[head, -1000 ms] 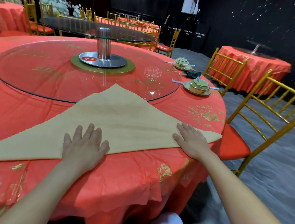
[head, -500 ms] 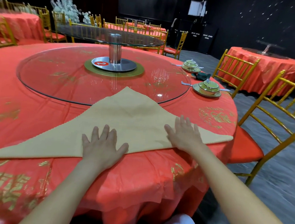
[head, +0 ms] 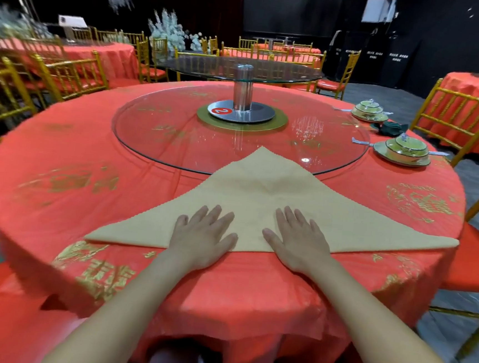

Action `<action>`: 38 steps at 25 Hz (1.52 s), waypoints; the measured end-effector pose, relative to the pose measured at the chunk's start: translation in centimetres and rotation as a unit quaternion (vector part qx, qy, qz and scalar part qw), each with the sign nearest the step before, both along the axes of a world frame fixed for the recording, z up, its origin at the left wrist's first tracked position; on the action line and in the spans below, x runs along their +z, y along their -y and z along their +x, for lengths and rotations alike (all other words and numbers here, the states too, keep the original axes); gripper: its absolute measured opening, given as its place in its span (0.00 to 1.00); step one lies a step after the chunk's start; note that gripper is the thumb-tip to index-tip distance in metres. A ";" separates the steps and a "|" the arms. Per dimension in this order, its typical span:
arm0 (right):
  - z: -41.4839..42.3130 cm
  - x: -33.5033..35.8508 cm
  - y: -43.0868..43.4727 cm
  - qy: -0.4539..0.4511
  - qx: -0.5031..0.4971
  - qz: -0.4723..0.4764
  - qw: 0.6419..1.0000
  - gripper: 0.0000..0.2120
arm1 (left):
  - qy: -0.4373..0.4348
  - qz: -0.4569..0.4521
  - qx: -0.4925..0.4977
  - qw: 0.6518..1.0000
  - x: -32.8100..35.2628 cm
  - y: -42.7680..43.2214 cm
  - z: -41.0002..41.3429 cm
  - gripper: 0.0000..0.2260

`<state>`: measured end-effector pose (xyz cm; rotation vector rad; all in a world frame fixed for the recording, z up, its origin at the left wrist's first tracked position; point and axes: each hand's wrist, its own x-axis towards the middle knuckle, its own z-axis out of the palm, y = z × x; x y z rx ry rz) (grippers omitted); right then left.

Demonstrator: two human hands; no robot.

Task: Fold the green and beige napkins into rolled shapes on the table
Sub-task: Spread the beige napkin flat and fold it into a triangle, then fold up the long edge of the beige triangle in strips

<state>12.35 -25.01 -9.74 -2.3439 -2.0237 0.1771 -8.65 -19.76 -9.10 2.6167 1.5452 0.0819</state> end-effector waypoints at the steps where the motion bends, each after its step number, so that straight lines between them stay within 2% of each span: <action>1: 0.0 0.0 0.0 0.001 0.001 0.001 1.000 0.34 | 0.009 -0.004 -0.002 1.000 0.0 -0.4 -1.1 0.24; 5: 0.2 -0.1 0.1 0.005 0.003 0.007 1.000 0.34 | 0.037 -0.019 -0.025 0.999 0.4 -1.9 -5.3 0.22; 12: 0.1 0.1 0.2 0.005 0.005 0.005 1.000 0.33 | 0.020 -0.025 0.010 0.999 -0.1 -3.5 -10.7 0.23; 17: 0.1 0.1 0.2 0.000 0.002 0.009 1.000 0.33 | 0.021 -0.035 0.037 0.998 -0.1 -3.9 -12.5 0.34; 21: 0.0 0.0 0.3 -0.004 0.006 0.014 1.000 0.33 | 0.027 0.023 0.051 0.998 0.2 -3.7 -13.6 0.29; 23: 0.0 -0.1 0.3 -0.004 0.005 0.018 1.000 0.33 | 0.093 0.068 -0.003 0.993 0.9 -2.8 -11.9 0.25; 25: 0.0 0.1 0.4 -0.025 0.016 0.030 0.999 0.32 | 0.153 0.059 -0.098 0.982 2.0 -1.0 -8.5 0.29; 27: 0.2 0.8 0.9 -0.081 0.051 0.049 0.994 0.30 | 0.125 0.032 -0.163 0.978 2.4 0.5 -5.0 0.31; 30: 2.0 1.6 2.4 -0.138 0.093 0.072 0.983 0.26 | 0.039 0.050 -0.185 0.981 2.7 1.0 -2.3 0.21; 32: 4.0 1.9 3.7 -0.097 0.098 0.081 0.987 0.25 | 0.018 0.076 -0.201 0.977 2.8 0.7 -2.1 0.14; 36: 5.9 2.8 5.0 0.071 0.124 0.111 0.983 0.14 | -0.041 0.106 -0.224 0.968 2.8 0.3 -2.1 0.11; 38: 5.8 3.0 4.9 0.097 0.133 0.119 0.979 0.13 | -0.046 0.105 -0.212 0.970 3.0 0.6 -2.1 0.12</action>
